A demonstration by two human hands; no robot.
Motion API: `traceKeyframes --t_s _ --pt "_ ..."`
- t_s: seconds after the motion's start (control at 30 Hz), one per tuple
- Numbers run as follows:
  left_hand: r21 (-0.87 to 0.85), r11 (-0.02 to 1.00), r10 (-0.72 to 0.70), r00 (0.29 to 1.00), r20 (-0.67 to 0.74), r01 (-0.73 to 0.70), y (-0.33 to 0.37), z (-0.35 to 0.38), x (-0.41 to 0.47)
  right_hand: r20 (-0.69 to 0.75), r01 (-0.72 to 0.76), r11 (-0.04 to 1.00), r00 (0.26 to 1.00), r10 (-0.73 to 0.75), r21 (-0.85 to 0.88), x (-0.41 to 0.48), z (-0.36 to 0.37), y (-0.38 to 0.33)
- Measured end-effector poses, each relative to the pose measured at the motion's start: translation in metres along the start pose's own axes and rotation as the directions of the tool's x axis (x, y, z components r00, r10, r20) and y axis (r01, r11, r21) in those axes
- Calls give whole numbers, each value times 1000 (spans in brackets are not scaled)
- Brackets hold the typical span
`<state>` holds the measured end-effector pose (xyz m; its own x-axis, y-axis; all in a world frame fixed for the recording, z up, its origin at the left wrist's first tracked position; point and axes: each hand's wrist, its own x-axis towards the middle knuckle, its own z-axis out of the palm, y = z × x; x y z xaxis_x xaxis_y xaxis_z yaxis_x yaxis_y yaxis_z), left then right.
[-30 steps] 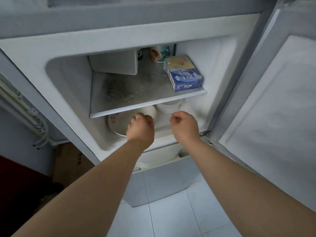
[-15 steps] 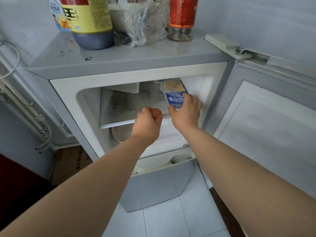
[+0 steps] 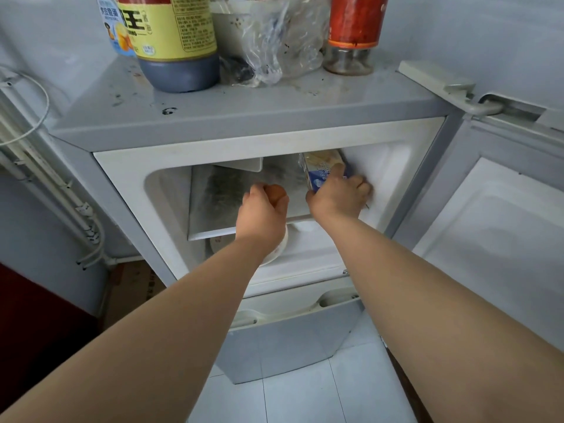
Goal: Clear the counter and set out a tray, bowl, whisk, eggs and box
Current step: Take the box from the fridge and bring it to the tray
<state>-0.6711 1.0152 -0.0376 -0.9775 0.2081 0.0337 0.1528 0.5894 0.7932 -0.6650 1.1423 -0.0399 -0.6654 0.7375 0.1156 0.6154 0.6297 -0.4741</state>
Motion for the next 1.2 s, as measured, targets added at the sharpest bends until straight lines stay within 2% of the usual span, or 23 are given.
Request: traceKeyframes --t_s 0.17,0.47,0.67,0.9,1.2 --pt "2 1000 -25 1000 -7 25 0 -3 0 42 21 999 999 -23 48 -5 -6 0" --pt "-22 995 -98 995 -23 97 16 -14 -35 121 37 965 990 -71 260 -33 -31 27" --pt "-40 988 -148 989 -30 147 29 -27 -73 141 85 963 982 -124 255 -66 -67 48" --pt "-86 985 -153 988 -17 151 49 -54 -127 153 74 955 981 -122 287 -119 -115 65" --pt "-68 996 -50 999 23 51 73 -105 -195 102 19 949 993 -54 315 -190 -184 68"
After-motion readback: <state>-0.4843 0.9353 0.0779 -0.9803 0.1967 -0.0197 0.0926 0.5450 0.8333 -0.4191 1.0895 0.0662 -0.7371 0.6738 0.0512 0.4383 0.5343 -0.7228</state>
